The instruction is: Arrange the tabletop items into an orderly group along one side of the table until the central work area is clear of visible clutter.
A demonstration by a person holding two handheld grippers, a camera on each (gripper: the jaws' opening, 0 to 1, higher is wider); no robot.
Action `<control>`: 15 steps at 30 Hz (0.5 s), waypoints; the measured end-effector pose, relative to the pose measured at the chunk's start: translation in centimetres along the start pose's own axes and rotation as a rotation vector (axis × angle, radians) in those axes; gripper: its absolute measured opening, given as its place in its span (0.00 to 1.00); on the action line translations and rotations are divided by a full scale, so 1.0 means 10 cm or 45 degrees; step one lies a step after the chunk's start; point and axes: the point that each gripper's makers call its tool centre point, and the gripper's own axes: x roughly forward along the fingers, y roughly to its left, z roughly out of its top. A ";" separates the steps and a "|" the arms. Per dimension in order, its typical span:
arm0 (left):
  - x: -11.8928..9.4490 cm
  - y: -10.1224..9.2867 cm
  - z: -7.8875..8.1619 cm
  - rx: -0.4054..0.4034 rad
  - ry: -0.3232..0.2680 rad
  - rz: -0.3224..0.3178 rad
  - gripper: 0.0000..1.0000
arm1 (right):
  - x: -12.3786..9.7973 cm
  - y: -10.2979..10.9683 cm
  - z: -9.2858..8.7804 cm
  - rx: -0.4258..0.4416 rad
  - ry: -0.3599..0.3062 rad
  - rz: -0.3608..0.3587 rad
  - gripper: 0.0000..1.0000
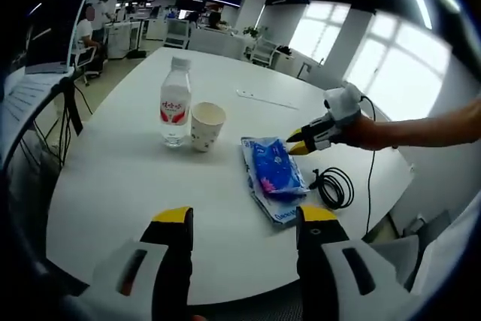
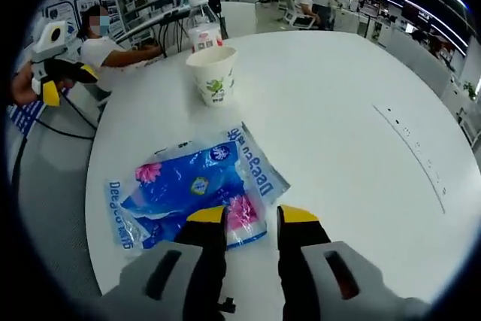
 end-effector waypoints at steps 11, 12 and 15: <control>-0.01 0.00 -0.06 -0.006 0.017 -0.002 0.55 | 0.05 -0.04 -0.04 0.041 -0.019 -0.035 0.00; 0.00 -0.01 -0.07 -0.004 0.019 -0.004 0.55 | 0.04 -0.06 -0.05 0.048 -0.021 -0.038 0.00; 0.03 -0.04 -0.07 0.001 0.027 -0.015 0.55 | 0.01 -0.09 -0.08 0.084 -0.039 -0.052 0.00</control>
